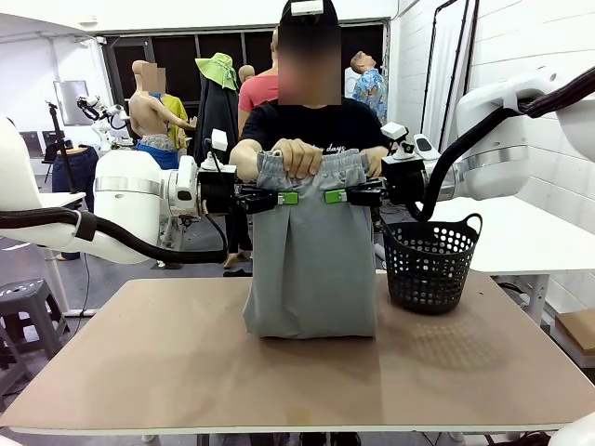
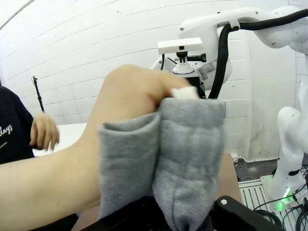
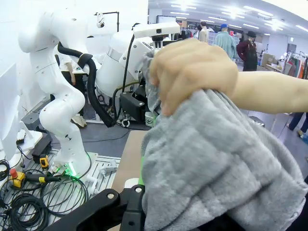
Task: Fold the training pants.
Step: Release the ends of the Training pants and then grab the overlapped ends.
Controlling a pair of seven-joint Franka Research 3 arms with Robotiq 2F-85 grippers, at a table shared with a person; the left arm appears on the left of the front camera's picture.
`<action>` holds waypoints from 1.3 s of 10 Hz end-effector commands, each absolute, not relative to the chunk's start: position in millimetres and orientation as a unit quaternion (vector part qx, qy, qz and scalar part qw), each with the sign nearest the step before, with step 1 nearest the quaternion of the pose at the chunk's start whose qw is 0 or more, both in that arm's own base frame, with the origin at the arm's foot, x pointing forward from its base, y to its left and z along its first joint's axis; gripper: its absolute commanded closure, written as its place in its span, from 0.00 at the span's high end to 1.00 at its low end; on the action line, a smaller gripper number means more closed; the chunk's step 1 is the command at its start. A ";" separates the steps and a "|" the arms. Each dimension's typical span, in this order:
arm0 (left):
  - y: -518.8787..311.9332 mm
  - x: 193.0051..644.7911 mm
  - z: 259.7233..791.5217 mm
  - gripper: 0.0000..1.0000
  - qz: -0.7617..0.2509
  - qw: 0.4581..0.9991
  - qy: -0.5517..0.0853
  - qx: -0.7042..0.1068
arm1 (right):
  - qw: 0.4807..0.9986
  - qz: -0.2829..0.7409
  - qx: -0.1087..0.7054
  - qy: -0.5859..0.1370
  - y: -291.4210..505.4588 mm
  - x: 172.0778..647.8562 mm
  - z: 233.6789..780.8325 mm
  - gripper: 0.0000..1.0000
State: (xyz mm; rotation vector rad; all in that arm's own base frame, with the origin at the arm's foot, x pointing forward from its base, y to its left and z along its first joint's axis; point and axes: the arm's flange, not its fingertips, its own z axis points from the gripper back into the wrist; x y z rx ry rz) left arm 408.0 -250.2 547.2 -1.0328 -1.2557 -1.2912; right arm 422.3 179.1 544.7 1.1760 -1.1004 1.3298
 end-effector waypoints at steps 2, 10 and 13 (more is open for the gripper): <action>-251.0 406.9 550.4 0.00 -0.530 0.505 -0.527 -0.432 | 0.499 0.541 0.493 -0.464 180.4 419.4 546.8 0.00; -251.0 406.9 550.4 0.00 -0.530 0.505 -0.527 -0.432 | 0.499 0.541 0.493 -0.464 180.4 419.4 546.8 0.00; -251.0 406.9 550.4 0.00 -0.530 0.505 -0.527 -0.432 | 0.499 0.541 0.493 -0.464 180.4 419.4 546.8 0.00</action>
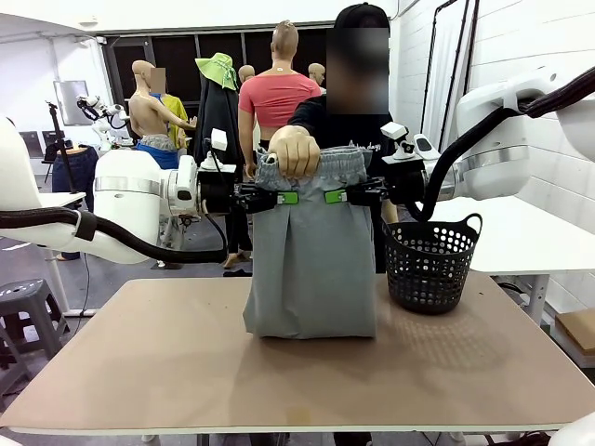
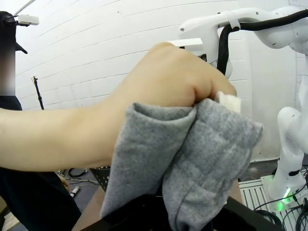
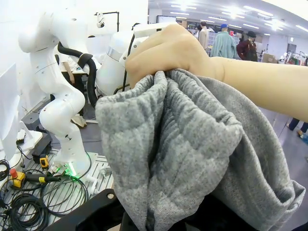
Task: Fold the training pants.
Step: Release the ends of the Training pants and then grab the overlapped ends.
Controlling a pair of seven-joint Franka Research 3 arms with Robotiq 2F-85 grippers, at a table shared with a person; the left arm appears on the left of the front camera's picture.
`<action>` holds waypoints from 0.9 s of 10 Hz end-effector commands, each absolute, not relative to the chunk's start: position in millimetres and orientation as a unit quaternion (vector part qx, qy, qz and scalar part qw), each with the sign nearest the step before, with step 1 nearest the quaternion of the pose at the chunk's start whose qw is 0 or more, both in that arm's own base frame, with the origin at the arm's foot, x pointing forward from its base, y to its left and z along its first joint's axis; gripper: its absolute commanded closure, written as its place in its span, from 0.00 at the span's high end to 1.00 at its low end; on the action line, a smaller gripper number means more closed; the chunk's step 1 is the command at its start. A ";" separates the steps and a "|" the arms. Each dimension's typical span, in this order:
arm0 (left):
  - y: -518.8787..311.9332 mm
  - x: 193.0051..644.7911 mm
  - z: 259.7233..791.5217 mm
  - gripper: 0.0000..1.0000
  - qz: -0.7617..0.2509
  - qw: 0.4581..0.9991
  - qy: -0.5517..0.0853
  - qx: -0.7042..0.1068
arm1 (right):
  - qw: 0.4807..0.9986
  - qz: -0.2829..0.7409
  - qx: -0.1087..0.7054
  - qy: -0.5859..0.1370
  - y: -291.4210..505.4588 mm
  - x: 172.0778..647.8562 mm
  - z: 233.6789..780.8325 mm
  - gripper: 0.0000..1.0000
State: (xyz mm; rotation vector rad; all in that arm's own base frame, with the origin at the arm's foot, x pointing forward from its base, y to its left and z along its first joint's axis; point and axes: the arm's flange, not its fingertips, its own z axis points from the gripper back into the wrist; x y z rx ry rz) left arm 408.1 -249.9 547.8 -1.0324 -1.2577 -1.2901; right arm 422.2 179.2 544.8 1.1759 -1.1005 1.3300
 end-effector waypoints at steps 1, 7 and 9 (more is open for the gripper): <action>-251.0 406.9 550.4 0.00 -0.530 0.505 -0.527 -0.432 | 0.499 0.541 0.493 -0.464 180.4 419.4 546.8 0.00; -251.0 406.9 550.4 0.00 -0.530 0.505 -0.527 -0.432 | 0.499 0.541 0.493 -0.464 180.4 419.4 546.8 0.00; -250.1 408.0 547.7 0.00 -0.535 0.508 -0.522 -0.428 | 0.504 0.541 0.497 -0.455 178.9 422.0 545.2 0.00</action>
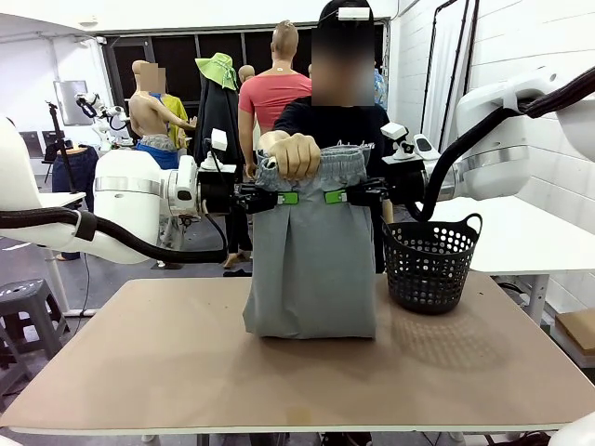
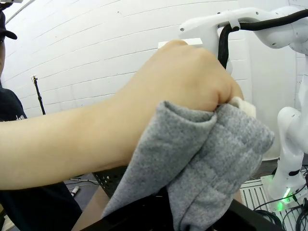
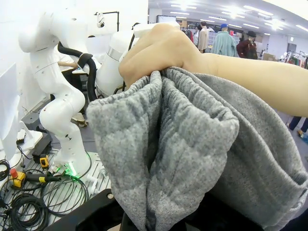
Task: Fold the training pants.
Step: Release the ends of the Training pants and then grab the overlapped ends.
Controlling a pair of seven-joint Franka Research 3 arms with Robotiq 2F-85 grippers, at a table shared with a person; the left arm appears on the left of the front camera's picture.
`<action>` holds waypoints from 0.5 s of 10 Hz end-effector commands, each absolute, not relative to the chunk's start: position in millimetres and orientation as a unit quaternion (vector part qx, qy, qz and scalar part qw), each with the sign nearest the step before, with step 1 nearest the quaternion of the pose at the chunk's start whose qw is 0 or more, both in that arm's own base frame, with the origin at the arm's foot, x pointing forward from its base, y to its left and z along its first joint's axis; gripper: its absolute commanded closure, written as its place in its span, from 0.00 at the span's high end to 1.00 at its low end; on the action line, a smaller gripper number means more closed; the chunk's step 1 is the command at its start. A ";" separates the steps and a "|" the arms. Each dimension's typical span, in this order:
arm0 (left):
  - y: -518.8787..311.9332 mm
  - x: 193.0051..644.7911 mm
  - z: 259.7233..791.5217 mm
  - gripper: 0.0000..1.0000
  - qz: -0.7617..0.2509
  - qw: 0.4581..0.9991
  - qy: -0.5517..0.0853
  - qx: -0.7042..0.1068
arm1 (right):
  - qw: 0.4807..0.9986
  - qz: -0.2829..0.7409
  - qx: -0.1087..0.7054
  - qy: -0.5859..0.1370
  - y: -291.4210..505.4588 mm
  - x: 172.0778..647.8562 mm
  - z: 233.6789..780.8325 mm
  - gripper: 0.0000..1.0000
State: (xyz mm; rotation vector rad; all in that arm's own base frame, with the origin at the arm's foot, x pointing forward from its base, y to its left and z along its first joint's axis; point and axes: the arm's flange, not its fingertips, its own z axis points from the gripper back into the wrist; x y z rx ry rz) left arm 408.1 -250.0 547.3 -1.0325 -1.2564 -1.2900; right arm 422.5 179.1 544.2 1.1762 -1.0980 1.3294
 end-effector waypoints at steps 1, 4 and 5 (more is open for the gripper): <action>-248.0 407.5 546.5 0.20 -0.529 0.507 -0.526 -0.432 | 0.505 0.531 0.505 -0.457 178.3 421.0 546.1 0.20; -240.3 407.4 545.0 0.80 -0.519 0.514 -0.532 -0.429 | 0.513 0.527 0.506 -0.451 177.3 421.0 547.5 0.78; -238.6 407.2 545.4 1.00 -0.517 0.515 -0.533 -0.427 | 0.513 0.525 0.507 -0.451 177.3 422.7 547.7 0.98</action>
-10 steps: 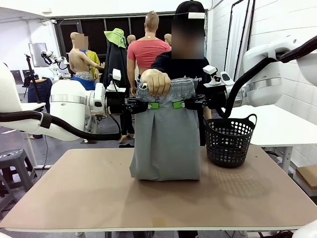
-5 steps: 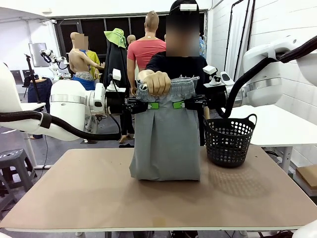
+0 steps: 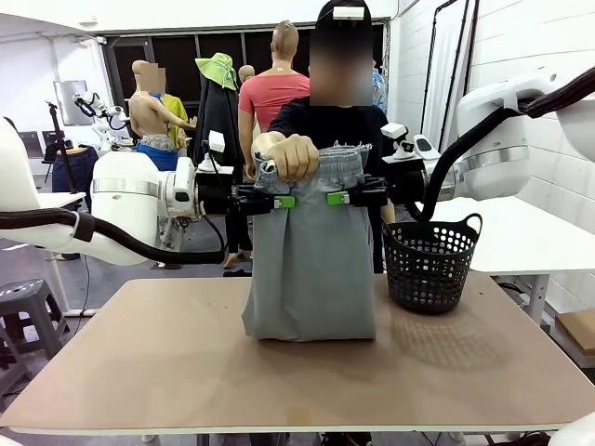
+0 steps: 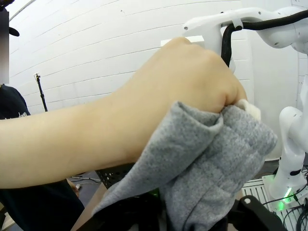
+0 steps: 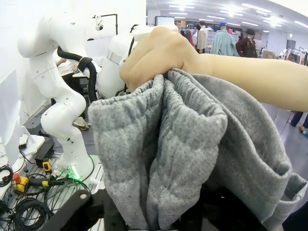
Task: Fold the training pants.
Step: Release the ends of the Training pants and then grab the overlapped ends.
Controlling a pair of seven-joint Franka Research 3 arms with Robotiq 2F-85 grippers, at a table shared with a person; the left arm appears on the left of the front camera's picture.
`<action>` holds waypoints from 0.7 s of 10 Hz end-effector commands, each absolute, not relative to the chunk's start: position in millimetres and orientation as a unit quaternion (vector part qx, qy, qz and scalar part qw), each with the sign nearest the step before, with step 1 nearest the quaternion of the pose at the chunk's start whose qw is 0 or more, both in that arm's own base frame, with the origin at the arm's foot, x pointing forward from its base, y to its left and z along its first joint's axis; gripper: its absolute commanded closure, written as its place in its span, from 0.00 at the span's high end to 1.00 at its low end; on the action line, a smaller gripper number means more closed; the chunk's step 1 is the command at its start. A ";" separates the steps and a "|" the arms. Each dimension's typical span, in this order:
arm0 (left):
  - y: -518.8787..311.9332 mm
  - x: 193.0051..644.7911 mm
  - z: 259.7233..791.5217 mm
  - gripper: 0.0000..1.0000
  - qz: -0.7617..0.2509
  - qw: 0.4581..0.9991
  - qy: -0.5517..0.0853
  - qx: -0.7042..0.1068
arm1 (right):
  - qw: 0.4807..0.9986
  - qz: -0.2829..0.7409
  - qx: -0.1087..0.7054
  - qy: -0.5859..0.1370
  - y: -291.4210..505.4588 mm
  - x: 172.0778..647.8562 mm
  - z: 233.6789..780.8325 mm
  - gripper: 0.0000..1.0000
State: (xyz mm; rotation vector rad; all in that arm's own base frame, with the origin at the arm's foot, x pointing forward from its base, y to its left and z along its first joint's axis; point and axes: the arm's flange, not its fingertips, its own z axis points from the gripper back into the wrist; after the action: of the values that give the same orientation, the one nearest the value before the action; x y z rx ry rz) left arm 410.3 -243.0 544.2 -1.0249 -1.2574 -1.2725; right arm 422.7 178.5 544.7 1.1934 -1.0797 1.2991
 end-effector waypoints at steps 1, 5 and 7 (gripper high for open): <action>-237.4 406.5 545.6 1.00 -0.516 0.516 -0.535 -0.426 | 0.512 0.525 0.509 -0.450 177.8 423.1 547.8 1.00; -236.0 403.0 545.9 1.00 -0.511 0.518 -0.533 -0.432 | 0.514 0.523 0.510 -0.449 177.3 424.1 547.2 1.00; -234.1 400.7 545.5 1.00 -0.510 0.522 -0.531 -0.430 | 0.516 0.520 0.512 -0.449 176.9 423.7 546.8 1.00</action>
State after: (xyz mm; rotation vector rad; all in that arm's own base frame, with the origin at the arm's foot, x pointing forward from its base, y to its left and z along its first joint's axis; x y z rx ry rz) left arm 405.1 -237.8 543.8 -1.0204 -1.2637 -1.2616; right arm 423.2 177.9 545.2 1.2014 -1.0770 1.2839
